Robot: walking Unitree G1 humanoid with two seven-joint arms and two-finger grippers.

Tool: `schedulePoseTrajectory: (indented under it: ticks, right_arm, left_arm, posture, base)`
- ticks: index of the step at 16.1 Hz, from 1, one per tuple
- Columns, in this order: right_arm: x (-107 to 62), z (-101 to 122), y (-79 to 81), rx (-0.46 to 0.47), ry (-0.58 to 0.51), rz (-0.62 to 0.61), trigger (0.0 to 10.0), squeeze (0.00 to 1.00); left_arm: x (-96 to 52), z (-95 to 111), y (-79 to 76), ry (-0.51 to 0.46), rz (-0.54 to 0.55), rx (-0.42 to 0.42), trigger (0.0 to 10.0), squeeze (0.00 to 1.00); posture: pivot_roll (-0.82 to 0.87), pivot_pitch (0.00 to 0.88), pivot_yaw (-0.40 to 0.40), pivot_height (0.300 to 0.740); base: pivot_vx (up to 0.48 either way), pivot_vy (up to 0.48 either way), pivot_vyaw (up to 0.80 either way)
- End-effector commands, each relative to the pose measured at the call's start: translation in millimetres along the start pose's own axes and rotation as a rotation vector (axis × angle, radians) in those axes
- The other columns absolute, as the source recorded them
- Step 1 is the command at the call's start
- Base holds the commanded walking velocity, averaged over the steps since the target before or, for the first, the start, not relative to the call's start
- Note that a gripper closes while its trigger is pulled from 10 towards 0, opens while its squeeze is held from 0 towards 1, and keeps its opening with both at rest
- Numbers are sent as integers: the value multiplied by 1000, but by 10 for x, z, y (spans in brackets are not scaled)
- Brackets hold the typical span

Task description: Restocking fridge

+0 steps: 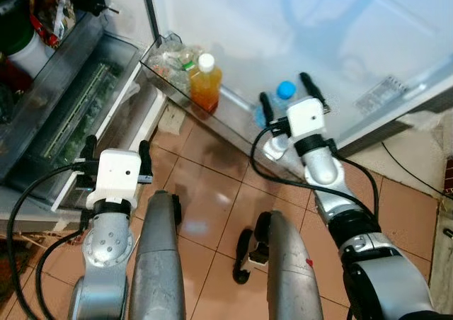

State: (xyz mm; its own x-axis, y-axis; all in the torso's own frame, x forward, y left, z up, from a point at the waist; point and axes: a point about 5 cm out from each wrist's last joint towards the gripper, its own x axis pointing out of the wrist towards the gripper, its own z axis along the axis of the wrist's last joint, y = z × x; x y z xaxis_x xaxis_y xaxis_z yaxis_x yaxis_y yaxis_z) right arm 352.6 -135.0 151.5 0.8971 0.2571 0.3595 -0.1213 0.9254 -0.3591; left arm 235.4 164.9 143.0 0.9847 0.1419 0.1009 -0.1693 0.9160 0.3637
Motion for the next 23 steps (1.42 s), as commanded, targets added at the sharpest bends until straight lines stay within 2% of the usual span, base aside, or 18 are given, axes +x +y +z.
schedulePoseTrajectory:
  ticks: [1, 3, 6, 8, 12, 16, 19, 22, 23]
  right_arm:
    - [-99, -87, -79, 28, 39, -28, 10000, 1000]
    - [-144, -108, -73, 63, 49, -16, 10000, 1000]
    - [-325, -178, -58, 142, 87, 43, 10000, 1000]
    - [-452, -132, -44, 206, 30, 108, 10000, 1000]
    - [-547, -35, -93, 169, -14, 122, 10000, 1000]
    - [-804, 76, -41, 202, -28, 137, 10000, 1000]
    - [-984, 102, 11, 210, 6, 110, 10000, 1000]
    - [-1008, 56, 94, 175, 69, 112, 10000, 1000]
    - [-947, 50, 147, 173, 106, 98, 10000, 0]
  left_arm:
    - [-24, -76, -28, 27, -14, 0, 10000, 0]
    - [21, -99, -64, 28, -32, -2, 10000, 0]
    - [106, -128, -131, 20, -69, -1, 10000, 0]
    - [161, -142, -163, 10, -84, 2, 10000, 0]
    - [165, -173, -194, 9, -89, 2, 10000, 0]
    - [139, -218, -220, 13, -79, 1, 10000, 0]
    - [91, -249, -274, 11, -74, -17, 10000, 0]
    - [77, -284, -322, 17, -91, -27, 10000, 0]
    - [82, -291, -346, 18, -103, -25, 10000, 0]
  posture:
    - [247, 245, -70, 639]
    - [232, 224, -59, 639]
    - [201, 195, -42, 639]
    - [182, 180, -36, 639]
    - [165, 167, -32, 639]
    - [156, 147, -35, 639]
    - [140, 123, -34, 639]
    - [132, 93, -20, 639]
    - [129, 82, -15, 639]
  base:
    - [0, 0, 0]
    - [0, 0, 0]
    - [0, 0, 0]
    - [0, 0, 0]
    - [0, 0, 0]
    - [0, 0, 0]
    - [0, 0, 0]
    - [0, 0, 0]
    - [0, 0, 0]
